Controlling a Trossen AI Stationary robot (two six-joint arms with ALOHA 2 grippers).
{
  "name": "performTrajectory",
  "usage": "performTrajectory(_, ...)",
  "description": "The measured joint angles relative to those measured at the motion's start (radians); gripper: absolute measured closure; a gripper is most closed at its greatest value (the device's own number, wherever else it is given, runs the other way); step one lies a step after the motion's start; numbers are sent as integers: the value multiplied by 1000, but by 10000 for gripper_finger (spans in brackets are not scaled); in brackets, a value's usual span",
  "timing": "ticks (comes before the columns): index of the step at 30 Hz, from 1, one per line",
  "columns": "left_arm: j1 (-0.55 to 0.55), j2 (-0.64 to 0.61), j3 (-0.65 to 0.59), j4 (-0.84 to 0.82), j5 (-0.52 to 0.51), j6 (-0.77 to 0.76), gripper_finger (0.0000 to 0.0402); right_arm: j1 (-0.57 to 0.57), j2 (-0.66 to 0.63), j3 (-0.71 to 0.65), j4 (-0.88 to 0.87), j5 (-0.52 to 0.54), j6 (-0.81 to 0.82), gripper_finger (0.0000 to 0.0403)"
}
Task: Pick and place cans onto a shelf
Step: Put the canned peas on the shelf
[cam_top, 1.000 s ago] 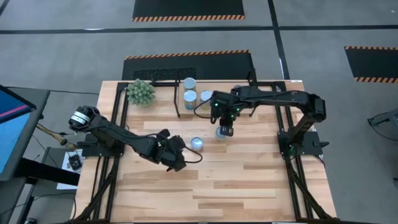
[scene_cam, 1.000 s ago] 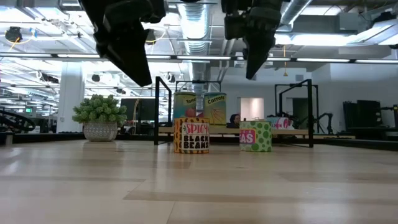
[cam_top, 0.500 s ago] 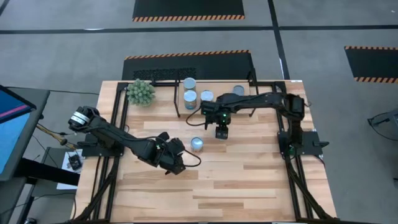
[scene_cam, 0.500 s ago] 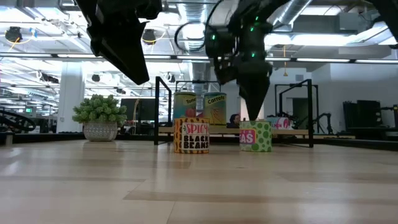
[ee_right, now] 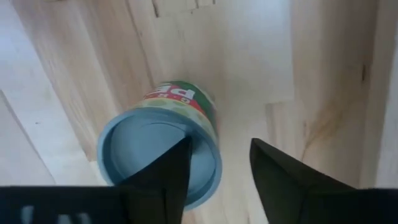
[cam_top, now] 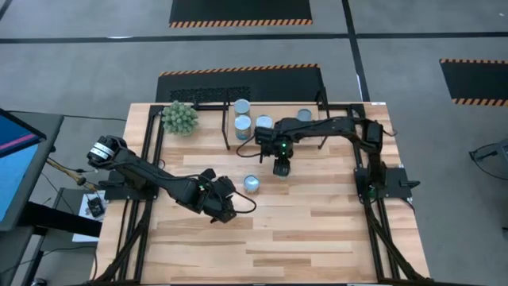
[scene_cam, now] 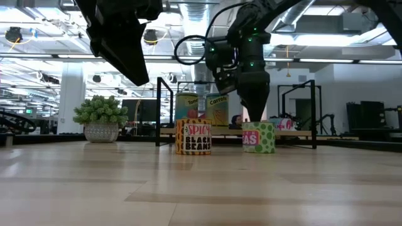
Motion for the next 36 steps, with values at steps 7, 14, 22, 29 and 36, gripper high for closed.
performTrajectory(7,0,0,0,0,-11,-1,274,2,-30,-5,-22,-6,26,350)
performTrajectory(14,1,0,0,0,-19,0,274,1,-62,-5,-116,2,-12,394)
performTrajectory(22,3,0,0,3,-25,0,274,-25,-210,-4,-130,27,-82,398)
performTrajectory(29,4,0,0,13,-28,0,274,-152,-306,-3,-30,36,-122,398)
performTrajectory(36,4,0,0,25,-29,-1,274,-321,-316,-3,2,128,-140,398)
